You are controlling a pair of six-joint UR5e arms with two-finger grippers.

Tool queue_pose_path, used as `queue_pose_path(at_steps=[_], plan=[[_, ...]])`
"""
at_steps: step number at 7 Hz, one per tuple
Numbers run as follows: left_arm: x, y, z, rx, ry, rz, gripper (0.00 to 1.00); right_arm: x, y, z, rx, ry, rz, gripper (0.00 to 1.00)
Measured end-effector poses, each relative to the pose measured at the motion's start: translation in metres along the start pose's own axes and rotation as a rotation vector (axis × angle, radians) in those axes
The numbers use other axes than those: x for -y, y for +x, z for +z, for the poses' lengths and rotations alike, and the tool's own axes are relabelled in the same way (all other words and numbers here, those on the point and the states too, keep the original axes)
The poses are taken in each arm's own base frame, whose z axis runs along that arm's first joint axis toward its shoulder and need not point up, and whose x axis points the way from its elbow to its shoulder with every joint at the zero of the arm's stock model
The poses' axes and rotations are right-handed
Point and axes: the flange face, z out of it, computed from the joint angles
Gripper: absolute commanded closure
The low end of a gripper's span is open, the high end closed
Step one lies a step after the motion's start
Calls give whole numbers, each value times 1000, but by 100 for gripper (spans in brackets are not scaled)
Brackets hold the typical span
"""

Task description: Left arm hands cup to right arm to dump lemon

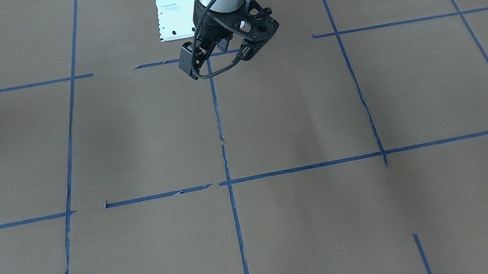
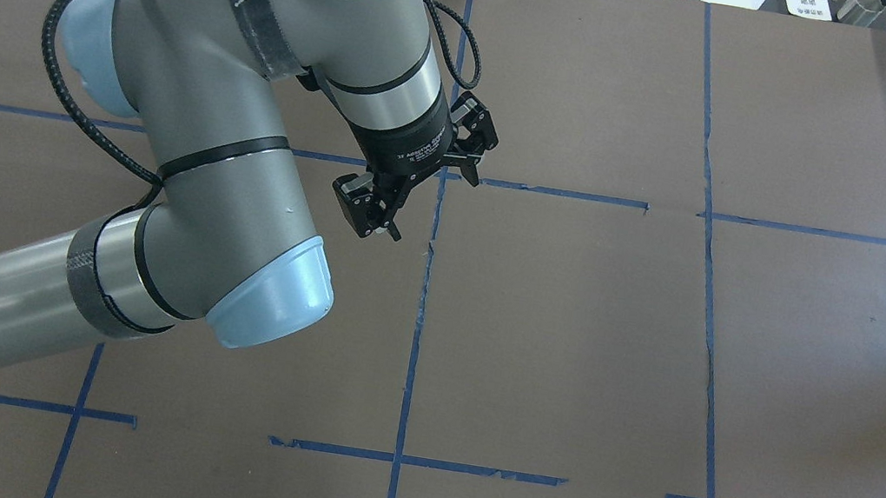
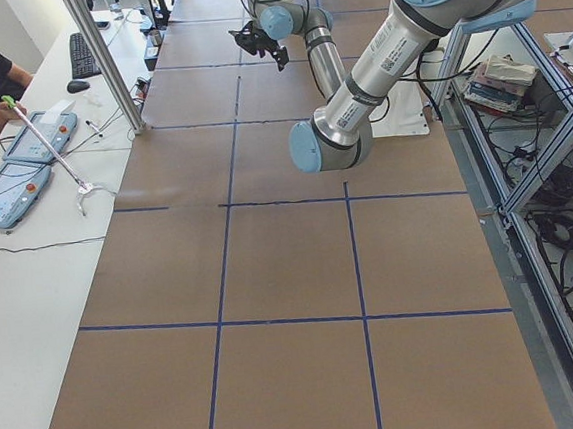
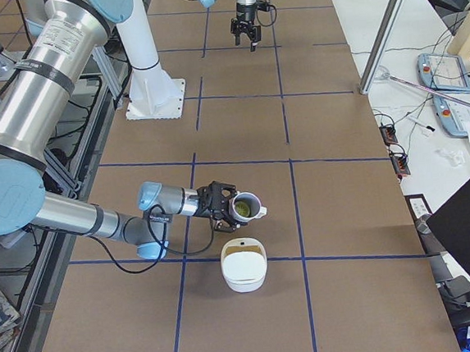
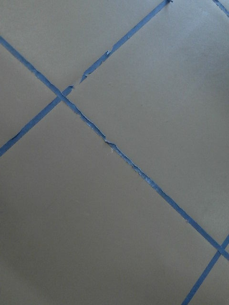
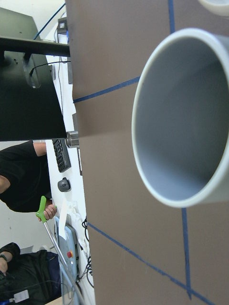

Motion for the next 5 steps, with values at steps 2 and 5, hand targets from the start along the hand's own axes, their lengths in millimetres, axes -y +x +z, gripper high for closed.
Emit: queue_pose_path(at_steps=[2, 5], plan=[[-1, 0, -1, -3, 1, 2, 0, 1, 28, -18, 116, -19, 248, 100], [0, 0, -1, -4, 6, 1, 0, 5, 45, -30, 237, -33, 586, 100]])
